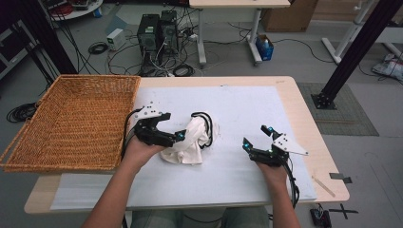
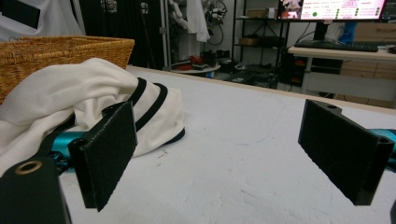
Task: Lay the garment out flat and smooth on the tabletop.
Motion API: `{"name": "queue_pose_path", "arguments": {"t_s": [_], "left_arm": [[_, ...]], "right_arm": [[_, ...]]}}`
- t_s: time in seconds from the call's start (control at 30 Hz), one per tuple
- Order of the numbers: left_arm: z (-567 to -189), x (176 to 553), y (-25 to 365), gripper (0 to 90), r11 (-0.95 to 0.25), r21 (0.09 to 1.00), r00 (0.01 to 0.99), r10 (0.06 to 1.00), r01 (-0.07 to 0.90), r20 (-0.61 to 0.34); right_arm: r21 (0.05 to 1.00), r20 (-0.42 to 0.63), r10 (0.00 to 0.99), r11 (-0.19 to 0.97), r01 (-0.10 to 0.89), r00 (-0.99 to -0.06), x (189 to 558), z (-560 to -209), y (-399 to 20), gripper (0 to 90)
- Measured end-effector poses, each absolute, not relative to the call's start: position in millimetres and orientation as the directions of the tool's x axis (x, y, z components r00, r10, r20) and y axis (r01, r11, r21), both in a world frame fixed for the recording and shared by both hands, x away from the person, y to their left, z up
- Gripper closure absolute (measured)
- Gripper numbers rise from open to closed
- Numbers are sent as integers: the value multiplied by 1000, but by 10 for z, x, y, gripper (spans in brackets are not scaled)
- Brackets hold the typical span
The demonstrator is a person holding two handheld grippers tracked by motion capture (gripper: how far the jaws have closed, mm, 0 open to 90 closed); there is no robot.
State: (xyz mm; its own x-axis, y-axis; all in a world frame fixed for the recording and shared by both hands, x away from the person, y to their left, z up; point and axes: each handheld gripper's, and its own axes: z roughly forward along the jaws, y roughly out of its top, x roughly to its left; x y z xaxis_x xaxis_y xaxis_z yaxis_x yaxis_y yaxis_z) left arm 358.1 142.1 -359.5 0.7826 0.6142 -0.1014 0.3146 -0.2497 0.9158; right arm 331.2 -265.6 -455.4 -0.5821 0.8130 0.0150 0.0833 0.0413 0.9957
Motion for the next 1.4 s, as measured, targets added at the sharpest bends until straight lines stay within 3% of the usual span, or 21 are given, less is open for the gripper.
{"name": "queue_pose_path", "arguments": {"t_s": [0.67,0.93,1.23,1.4], "left_arm": [[-3621,3566,1646,82,-221,934,813,572,281,-109],[-3636,3573,1880,82,-193,938,797,591,288,-123],[-3629,3603,1959,82,-188,941,789,603,283,-117],[-3688,3593,1960,82,-174,942,779,615,289,-125]], "right_arm": [[994,27,813,39,101,-581,3332,-4548,-2652,121],[979,97,803,31,203,-588,3416,-4506,-2681,120],[959,69,706,147,242,-705,3518,-4166,-2405,120],[944,83,652,192,270,-754,3576,-4142,-2123,121]]}}
